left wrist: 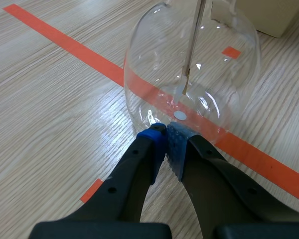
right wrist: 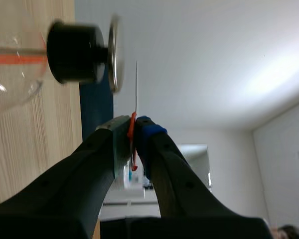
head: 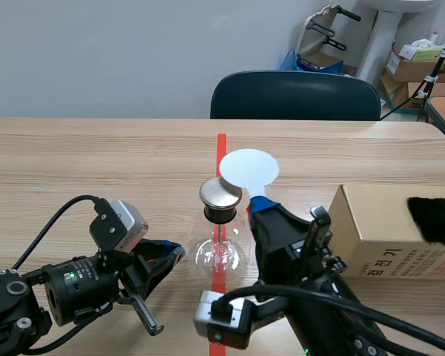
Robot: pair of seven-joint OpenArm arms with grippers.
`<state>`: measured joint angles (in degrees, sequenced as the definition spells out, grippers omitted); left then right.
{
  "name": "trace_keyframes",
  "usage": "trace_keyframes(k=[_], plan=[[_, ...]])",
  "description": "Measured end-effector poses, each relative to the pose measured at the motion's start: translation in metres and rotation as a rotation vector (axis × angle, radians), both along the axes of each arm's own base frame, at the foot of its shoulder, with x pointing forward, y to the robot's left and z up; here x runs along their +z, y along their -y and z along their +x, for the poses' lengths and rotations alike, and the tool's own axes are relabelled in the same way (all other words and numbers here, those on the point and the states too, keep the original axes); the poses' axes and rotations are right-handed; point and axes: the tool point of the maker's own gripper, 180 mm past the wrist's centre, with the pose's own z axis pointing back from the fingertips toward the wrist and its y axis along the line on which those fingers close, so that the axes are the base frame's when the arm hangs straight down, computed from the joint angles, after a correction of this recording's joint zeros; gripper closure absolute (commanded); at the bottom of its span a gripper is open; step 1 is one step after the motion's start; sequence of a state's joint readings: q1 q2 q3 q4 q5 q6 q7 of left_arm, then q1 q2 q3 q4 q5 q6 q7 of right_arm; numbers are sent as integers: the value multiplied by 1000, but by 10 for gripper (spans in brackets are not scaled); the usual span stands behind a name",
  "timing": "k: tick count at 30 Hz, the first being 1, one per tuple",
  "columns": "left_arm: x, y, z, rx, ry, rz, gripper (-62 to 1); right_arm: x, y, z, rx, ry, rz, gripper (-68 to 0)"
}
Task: Do the electroscope experiment
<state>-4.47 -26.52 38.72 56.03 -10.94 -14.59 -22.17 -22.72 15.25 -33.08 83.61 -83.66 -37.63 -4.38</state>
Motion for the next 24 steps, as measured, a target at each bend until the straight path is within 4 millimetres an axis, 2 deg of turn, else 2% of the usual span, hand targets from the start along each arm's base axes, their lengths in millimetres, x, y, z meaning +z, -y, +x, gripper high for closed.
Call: trace_keyframes(k=[6, 13, 21, 24], plan=[[0, 0, 0, 0, 0, 0, -34, 1, 37, 13, -216, 1, 18, -17], [0, 0, 0, 0, 0, 0, -34, 2, 69, 17, -395, 2, 32, -17], [0, 0, 0, 0, 0, 0, -34, 2, 74, 17, -427, 2, 35, -17], [0, 0, 0, 0, 0, 0, -34, 2, 63, 17, -365, 2, 30, -17]])
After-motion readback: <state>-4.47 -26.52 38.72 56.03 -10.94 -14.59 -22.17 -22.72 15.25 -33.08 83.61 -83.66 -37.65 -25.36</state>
